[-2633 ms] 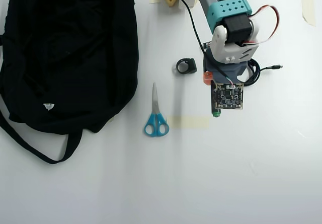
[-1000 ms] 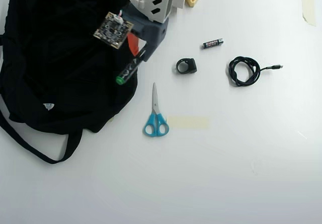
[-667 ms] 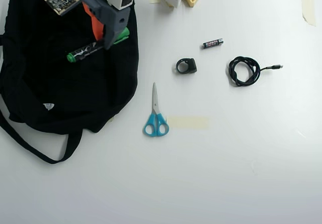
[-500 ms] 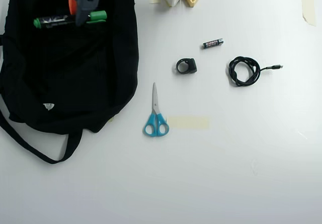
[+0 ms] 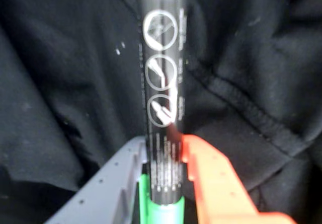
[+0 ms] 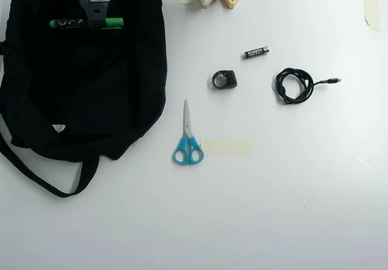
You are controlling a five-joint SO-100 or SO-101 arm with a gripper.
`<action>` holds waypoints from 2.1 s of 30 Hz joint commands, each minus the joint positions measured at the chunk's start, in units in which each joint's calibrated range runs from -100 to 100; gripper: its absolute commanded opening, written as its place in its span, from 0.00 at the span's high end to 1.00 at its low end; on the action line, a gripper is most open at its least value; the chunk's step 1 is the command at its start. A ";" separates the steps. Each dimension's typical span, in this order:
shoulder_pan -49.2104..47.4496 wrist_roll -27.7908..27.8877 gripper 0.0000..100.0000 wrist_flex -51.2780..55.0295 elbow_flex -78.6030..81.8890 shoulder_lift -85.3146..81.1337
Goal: Put the green marker into the black bag
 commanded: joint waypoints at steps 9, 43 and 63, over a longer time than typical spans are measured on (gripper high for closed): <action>-2.09 -0.79 0.71 0.03 -1.56 -1.78; -63.94 -6.46 0.98 2.27 32.13 -60.95; -56.39 4.24 0.98 7.36 70.14 -89.42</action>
